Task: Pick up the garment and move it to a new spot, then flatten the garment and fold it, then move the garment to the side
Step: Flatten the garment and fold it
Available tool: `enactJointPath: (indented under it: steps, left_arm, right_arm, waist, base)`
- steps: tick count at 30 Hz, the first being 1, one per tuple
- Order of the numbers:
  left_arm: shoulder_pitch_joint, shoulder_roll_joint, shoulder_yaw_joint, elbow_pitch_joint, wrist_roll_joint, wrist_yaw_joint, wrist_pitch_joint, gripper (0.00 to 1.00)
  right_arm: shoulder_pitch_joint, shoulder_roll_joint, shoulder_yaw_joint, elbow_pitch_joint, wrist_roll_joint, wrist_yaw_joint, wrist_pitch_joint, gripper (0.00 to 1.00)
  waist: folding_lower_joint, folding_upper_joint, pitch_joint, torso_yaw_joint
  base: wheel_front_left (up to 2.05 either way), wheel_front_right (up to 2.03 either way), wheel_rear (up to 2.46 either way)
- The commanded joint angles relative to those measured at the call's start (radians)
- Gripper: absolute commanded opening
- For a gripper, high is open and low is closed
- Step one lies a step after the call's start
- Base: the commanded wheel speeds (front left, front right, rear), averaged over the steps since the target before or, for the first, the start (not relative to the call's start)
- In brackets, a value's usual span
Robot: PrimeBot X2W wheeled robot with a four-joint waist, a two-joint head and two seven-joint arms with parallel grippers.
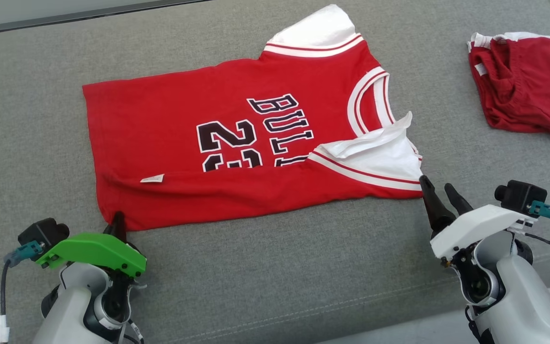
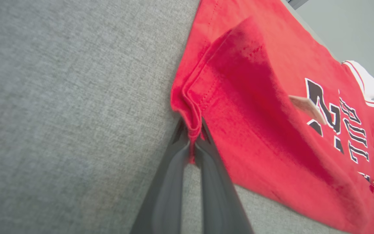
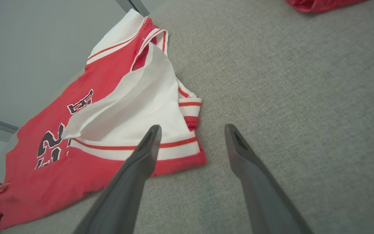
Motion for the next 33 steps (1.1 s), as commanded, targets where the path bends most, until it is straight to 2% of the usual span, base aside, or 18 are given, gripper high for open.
enactJointPath:
  steps: [1, 7, 13, 14, 15, 17, 18, 26, 33]
  left_arm:
    - [-0.015, -0.002, -0.006, 0.0, 0.014, -0.009, -0.003, 0.0]
    - [-0.027, -0.012, -0.027, -0.023, 0.027, -0.011, -0.001, 0.0]
    - [-0.037, -0.015, -0.039, -0.044, 0.036, -0.003, -0.003, 0.0]
    - [-0.038, -0.015, -0.04, -0.047, 0.038, -0.002, -0.003, 0.0]
    - [-0.039, -0.014, -0.042, -0.049, 0.041, -0.001, -0.004, 0.0]
    - [-0.041, -0.012, -0.043, -0.055, 0.044, 0.001, -0.007, 0.0]
    - [-0.041, -0.011, -0.044, -0.059, 0.045, 0.0, -0.01, 0.0]
    - [-0.005, 0.011, -0.035, -0.139, 0.059, -0.019, -0.047, 0.0]
    - [0.089, 0.039, -0.033, -0.276, 0.064, 0.007, -0.063, 0.0]
  right_arm:
    - [-0.007, 0.006, -0.002, 0.014, -0.005, 0.0, -0.001, 1.0]
    - [-0.039, 0.016, 0.008, 0.123, -0.001, 0.0, -0.004, 1.0]
    - [-0.101, 0.04, 0.026, 0.22, 0.05, 0.0, -0.029, 1.0]
    - [-0.113, 0.042, 0.032, 0.232, 0.057, 0.0, -0.036, 0.87]
    - [-0.124, 0.043, 0.038, 0.243, 0.064, 0.0, -0.041, 0.5]
    - [-0.144, 0.039, 0.054, 0.26, 0.075, 0.0, -0.055, 0.24]
    - [-0.153, 0.035, 0.06, 0.268, 0.08, 0.0, -0.061, 0.0]
    - [-0.191, -0.025, 0.114, 0.223, 0.176, 0.0, -0.088, 0.0]
    - [-0.128, -0.103, 0.111, 0.115, 0.236, 0.0, -0.043, 0.0]
  waist:
    - [0.0, -0.0001, 0.004, 0.009]
    - [0.0, -0.0001, 0.014, 0.045]
    - [0.0, -0.0001, 0.028, 0.069]
    - [0.0, -0.0001, 0.03, 0.071]
    - [0.0, -0.0001, 0.032, 0.073]
    - [0.0, -0.0001, 0.034, 0.076]
    - [0.0, -0.0001, 0.034, 0.077]
    - [0.0, -0.0001, 0.016, 0.075]
    - [0.0, -0.0001, -0.009, 0.069]
  base:
    - [0.0, 0.0, 0.0]
    - [0.0, 0.0, 0.0]
    - [0.0, 0.0, 0.0]
    - [0.0, 0.0, 0.0]
    - [0.0, 0.0, 0.0]
    - [0.0, 0.0, 0.0]
    - [0.0, 0.0, 0.0]
    - [0.0, 0.0, 0.0]
    - [0.0, 0.0, 0.0]
